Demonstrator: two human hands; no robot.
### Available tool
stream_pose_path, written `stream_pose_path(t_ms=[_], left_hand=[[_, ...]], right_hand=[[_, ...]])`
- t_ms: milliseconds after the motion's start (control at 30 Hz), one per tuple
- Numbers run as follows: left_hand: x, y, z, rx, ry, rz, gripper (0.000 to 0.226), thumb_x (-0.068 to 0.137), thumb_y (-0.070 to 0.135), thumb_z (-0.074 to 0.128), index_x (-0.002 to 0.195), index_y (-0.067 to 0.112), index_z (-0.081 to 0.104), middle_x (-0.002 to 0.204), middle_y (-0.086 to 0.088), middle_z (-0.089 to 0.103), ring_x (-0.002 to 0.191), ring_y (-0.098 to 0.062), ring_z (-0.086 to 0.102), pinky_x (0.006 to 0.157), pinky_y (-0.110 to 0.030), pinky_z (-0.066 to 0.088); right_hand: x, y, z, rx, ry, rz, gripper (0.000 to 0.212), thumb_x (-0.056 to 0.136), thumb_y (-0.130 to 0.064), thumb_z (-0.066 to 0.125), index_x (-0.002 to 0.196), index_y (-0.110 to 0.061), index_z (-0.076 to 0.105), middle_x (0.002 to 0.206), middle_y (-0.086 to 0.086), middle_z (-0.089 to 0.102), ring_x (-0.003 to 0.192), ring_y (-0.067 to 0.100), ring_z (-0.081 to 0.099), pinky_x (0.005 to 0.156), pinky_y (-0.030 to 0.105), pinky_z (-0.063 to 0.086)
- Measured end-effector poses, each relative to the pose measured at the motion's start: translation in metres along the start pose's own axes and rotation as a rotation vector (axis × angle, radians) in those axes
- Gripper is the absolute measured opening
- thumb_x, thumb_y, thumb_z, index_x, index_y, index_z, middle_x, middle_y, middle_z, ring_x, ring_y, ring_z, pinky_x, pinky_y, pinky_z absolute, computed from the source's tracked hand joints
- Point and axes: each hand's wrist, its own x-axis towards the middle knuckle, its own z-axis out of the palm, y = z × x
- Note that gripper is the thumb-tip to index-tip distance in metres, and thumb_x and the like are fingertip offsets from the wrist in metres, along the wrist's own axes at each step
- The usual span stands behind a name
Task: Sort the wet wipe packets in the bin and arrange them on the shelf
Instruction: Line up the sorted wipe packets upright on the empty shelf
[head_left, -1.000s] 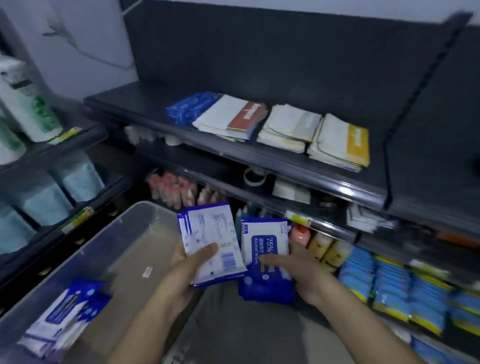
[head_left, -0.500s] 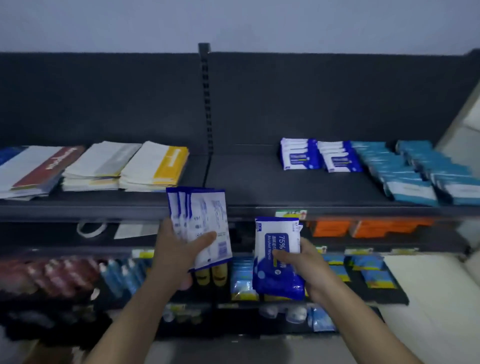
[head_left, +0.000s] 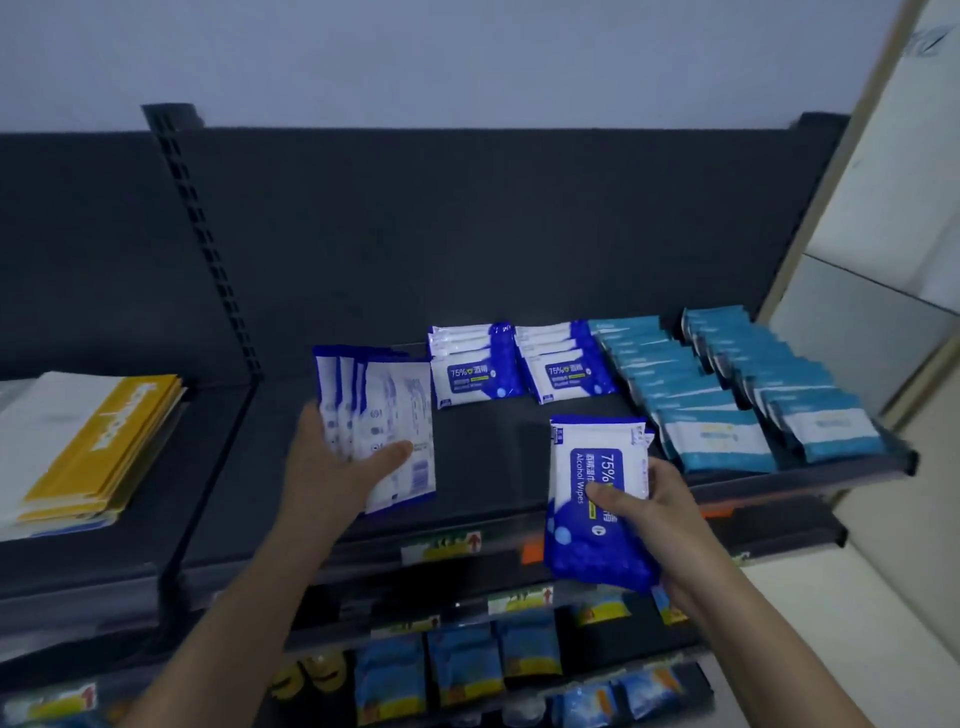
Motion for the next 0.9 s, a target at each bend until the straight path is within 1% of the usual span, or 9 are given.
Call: stream_pose_path(t_ms=[133, 200, 267, 333, 400, 500, 633, 733, 900], left_hand=[[0.062, -0.018, 0.028, 0.068, -0.041, 0.075, 0.070, 0.069, 0.010, 0.083, 0.121, 0.029, 0.040, 0.102, 0.022, 0.053, 0.088, 0.009, 0.053, 0.076, -0.010, 0.042], [0.086, -0.024, 0.041, 0.123, -0.081, 0.147, 0.072, 0.069, 0.014, 0.083, 0.118, 0.040, 0.037, 0.101, 0.033, 0.049, 0.087, 0.016, 0.052, 0.070, -0.001, 0.037], [0.104, -0.028, 0.051, 0.200, -0.144, 0.237, 0.065, 0.073, 0.021, 0.081, 0.109, 0.056, 0.040, 0.097, 0.035, 0.057, 0.089, 0.021, 0.054, 0.072, 0.000, 0.040], [0.119, -0.031, 0.058, 0.359, -0.234, 0.367, 0.066, 0.078, 0.021, 0.076, 0.112, 0.065, 0.040, 0.106, 0.037, 0.059, 0.097, 0.016, 0.055, 0.083, -0.008, 0.045], [0.132, -0.041, 0.065, 0.617, -0.259, 0.565, 0.075, 0.073, 0.016, 0.078, 0.126, 0.053, 0.039, 0.118, 0.025, 0.059, 0.103, 0.002, 0.054, 0.085, -0.028, 0.053], [0.146, -0.065, 0.076, 0.874, -0.257, 0.858, 0.087, 0.055, 0.009, 0.088, 0.129, 0.020, 0.044, 0.116, -0.005, 0.065, 0.100, -0.016, 0.054, 0.071, -0.035, 0.058], [0.154, -0.085, 0.083, 0.979, -0.233, 0.966, 0.081, 0.060, 0.002, 0.083, 0.130, 0.017, 0.045, 0.119, -0.011, 0.063, 0.097, -0.028, 0.063, 0.073, -0.038, 0.057], [0.149, -0.093, 0.087, 1.058, -0.209, 0.980, 0.078, 0.064, 0.002, 0.079, 0.132, 0.017, 0.044, 0.122, -0.013, 0.061, 0.101, -0.029, 0.057, 0.078, -0.039, 0.053], [0.135, -0.093, 0.100, 1.172, -0.188, 0.954, 0.090, 0.052, -0.001, 0.082, 0.132, 0.017, 0.043, 0.119, -0.017, 0.062, 0.103, -0.032, 0.057, 0.081, -0.042, 0.052]], right_hand=[[0.056, -0.029, 0.005, -0.144, 0.034, -0.069, 0.046, 0.077, -0.003, 0.072, 0.115, -0.011, 0.048, 0.103, 0.010, 0.068, 0.089, 0.028, 0.068, 0.078, 0.045, 0.056], [0.083, -0.047, 0.007, -0.205, 0.031, -0.084, 0.042, 0.078, -0.004, 0.072, 0.110, -0.016, 0.048, 0.100, 0.005, 0.068, 0.085, 0.024, 0.068, 0.069, 0.039, 0.057], [0.110, -0.061, 0.007, -0.293, 0.027, -0.120, 0.039, 0.079, -0.005, 0.072, 0.105, -0.021, 0.048, 0.098, 0.003, 0.067, 0.081, 0.021, 0.068, 0.064, 0.036, 0.057], [0.137, -0.070, 0.006, -0.503, 0.018, -0.182, 0.041, 0.079, -0.007, 0.072, 0.107, -0.023, 0.046, 0.097, 0.001, 0.067, 0.081, 0.021, 0.067, 0.070, 0.039, 0.055], [0.160, -0.075, 0.003, -0.918, -0.042, -0.258, 0.047, 0.079, -0.016, 0.072, 0.113, -0.027, 0.043, 0.098, 0.000, 0.065, 0.085, 0.022, 0.063, 0.072, 0.036, 0.050], [0.188, -0.077, 0.003, -1.337, -0.300, -0.273, 0.060, 0.075, -0.022, 0.072, 0.126, -0.032, 0.041, 0.106, -0.001, 0.064, 0.095, 0.020, 0.059, 0.081, 0.035, 0.048], [0.212, -0.080, 0.011, -1.512, -0.611, -0.268, 0.055, 0.074, -0.013, 0.069, 0.121, -0.034, 0.050, 0.110, -0.008, 0.062, 0.101, 0.013, 0.057, 0.085, 0.033, 0.049], [0.226, -0.081, 0.013, -1.595, -0.604, -0.365, 0.062, 0.077, -0.012, 0.065, 0.130, -0.039, 0.046, 0.120, -0.006, 0.059, 0.110, 0.015, 0.054, 0.088, 0.035, 0.047], [0.236, -0.074, 0.009, -1.720, -0.602, -0.504, 0.077, 0.084, -0.016, 0.058, 0.147, -0.037, 0.018, 0.132, -0.004, 0.042, 0.126, 0.018, 0.036, 0.099, 0.030, 0.032]])
